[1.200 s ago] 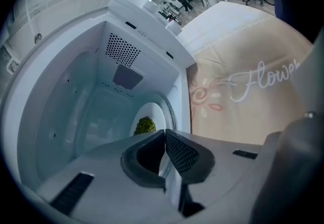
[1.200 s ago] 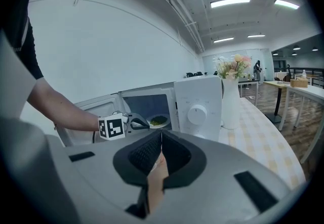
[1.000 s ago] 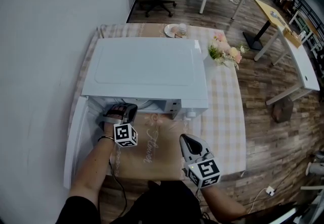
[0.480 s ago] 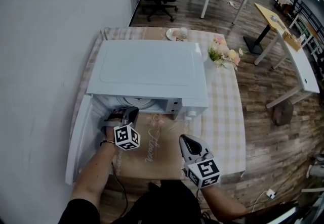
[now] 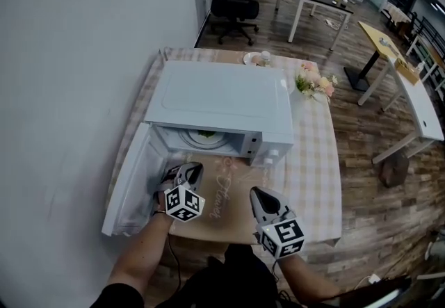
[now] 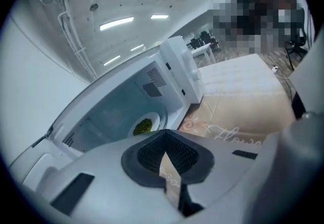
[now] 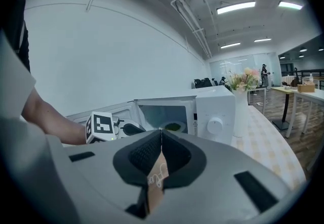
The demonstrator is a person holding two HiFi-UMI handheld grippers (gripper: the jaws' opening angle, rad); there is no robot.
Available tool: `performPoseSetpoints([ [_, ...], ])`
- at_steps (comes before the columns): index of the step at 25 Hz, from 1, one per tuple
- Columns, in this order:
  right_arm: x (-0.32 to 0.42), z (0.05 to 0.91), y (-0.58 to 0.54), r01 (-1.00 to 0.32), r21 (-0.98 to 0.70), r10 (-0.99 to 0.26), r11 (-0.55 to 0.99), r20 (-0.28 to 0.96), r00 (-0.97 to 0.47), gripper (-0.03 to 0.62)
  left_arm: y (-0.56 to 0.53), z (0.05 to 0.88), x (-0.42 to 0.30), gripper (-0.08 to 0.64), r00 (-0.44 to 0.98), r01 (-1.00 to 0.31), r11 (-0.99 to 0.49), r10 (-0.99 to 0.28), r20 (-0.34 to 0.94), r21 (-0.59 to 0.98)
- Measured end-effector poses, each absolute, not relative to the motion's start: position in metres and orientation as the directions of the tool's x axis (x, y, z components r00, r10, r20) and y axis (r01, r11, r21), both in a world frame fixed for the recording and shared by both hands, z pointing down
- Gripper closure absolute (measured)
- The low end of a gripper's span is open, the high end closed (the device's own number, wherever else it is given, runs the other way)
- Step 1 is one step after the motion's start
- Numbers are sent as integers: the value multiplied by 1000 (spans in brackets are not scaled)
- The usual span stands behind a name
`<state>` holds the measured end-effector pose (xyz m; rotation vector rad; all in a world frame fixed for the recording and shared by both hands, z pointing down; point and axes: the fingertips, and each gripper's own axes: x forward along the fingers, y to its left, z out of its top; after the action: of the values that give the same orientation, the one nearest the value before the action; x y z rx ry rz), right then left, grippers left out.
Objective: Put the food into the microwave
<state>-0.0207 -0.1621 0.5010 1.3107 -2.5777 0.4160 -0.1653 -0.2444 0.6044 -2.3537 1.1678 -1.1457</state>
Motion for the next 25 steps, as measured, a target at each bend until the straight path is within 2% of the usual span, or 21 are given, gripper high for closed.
performPoseSetpoints([
  [10, -35, 477, -120, -794, -123, -748, 595, 278, -603, 583, -157, 559, -176, 552, 415, -678, -597, -792, 447, -429],
  [18, -47, 456, -91, -779, -102, -744, 618, 242, -622, 583, -86, 490, -170, 552, 505, -814, -560, -814, 286, -157],
  [25, -53, 435, -63, -772, -72, -744, 631, 223, -629, 583, -31, 455, -178, 552, 511, -847, -529, -835, 205, -44],
])
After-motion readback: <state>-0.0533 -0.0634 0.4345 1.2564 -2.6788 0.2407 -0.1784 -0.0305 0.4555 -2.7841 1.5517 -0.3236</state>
